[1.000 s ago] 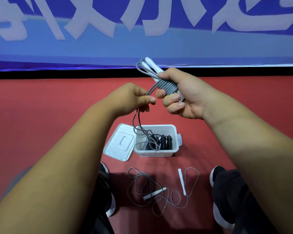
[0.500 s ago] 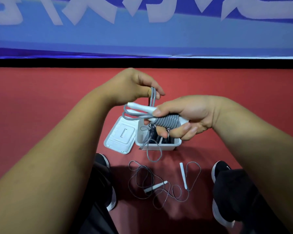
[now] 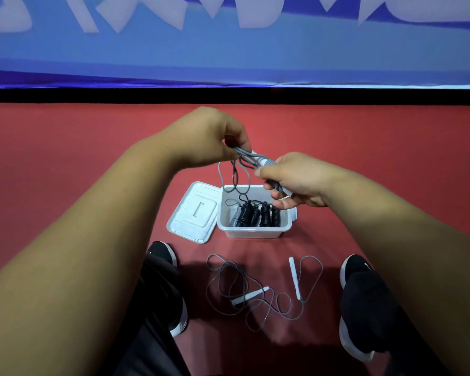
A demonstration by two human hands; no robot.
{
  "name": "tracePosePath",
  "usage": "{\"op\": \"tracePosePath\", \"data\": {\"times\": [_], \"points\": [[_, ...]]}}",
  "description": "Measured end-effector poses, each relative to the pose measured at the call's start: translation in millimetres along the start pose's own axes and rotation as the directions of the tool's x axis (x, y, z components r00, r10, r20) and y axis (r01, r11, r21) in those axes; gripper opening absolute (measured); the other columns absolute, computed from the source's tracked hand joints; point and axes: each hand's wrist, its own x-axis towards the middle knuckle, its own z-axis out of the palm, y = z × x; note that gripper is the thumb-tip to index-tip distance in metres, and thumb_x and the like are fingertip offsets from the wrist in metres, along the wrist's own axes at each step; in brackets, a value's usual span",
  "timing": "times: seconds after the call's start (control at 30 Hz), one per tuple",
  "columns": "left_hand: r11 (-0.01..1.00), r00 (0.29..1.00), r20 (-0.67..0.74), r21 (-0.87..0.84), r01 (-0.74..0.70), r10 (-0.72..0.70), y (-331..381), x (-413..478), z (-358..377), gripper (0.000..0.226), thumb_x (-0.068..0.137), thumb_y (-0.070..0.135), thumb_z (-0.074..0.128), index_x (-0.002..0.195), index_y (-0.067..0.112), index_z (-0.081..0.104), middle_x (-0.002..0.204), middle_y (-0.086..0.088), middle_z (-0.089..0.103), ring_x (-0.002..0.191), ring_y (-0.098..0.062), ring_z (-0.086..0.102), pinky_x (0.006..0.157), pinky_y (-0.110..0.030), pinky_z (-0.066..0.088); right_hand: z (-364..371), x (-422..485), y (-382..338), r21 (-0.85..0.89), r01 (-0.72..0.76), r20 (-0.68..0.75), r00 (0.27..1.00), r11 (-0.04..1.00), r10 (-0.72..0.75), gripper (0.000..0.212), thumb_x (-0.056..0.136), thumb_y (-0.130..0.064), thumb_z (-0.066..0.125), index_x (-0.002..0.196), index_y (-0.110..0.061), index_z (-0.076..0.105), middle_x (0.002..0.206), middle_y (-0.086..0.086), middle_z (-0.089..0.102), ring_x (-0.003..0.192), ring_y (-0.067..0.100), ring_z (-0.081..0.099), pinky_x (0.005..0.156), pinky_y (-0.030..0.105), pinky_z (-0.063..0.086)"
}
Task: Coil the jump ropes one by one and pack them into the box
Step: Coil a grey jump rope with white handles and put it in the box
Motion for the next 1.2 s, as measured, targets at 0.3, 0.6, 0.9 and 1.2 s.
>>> {"op": "tracePosePath", "data": {"times": [0.3, 0.6, 0.9, 1.2], "points": [[0.986, 0.982, 0.093, 0.015, 0.165, -0.166, -4, 5, 12, 0.022, 0.077, 0.022, 0.092, 0.095, 0.023, 0.078, 0.076, 0.012, 0.073, 0.063, 0.007, 0.062, 0.058, -0.007, 0.041, 3, 8, -5, 0.141, 0.07, -0.101, 0.993, 0.987, -0.056, 0.02, 0.095, -0.016, 0.07, 0.088, -0.018, 0.052, 0.091, 0.012, 0.041, 0.055, 0.012, 0.03, 0.04, 0.019, 0.023], [0.939, 0.968, 0.093, -0.238, 0.249, -0.234, -2, 3, 23, 0.018, 0.097, 0.0, 0.061, 0.109, 0.013, 0.066, 0.092, -0.009, 0.069, 0.059, -0.014, 0.071, 0.057, -0.024, 0.059, 11, 2, -30, 0.288, 0.135, -0.096, 0.989, 0.948, -0.111, 0.007, 0.095, -0.009, 0.065, 0.096, -0.015, 0.061, 0.075, 0.002, 0.048, 0.053, 0.01, 0.034, 0.043, 0.021, 0.024], [0.656, 0.97, 0.013, -0.734, 0.173, -0.242, 6, 4, 18, 0.019, 0.1, -0.006, 0.05, 0.108, 0.011, 0.051, 0.089, -0.01, 0.072, 0.055, -0.017, 0.043, 0.055, -0.03, 0.042, -1, -13, -53, 0.348, 0.217, -0.076, 0.976, 0.912, -0.204, 0.054, 0.094, -0.078, 0.057, 0.104, -0.027, 0.07, 0.075, 0.0, 0.056, 0.05, 0.012, 0.039, 0.048, 0.023, 0.032], [0.652, 0.871, 0.008, -0.66, 0.373, -0.491, 2, 7, 7, 0.062, 0.099, 0.071, 0.047, 0.107, 0.012, 0.064, 0.069, -0.009, 0.072, 0.049, -0.022, 0.049, 0.053, -0.029, 0.037, -2, -15, -43, 0.217, 0.234, -0.045, 0.972, 0.948, -0.23, 0.061, 0.096, -0.072, 0.06, 0.126, -0.019, 0.067, 0.083, 0.004, 0.062, 0.059, 0.02, 0.058, 0.046, 0.026, 0.045]]}}
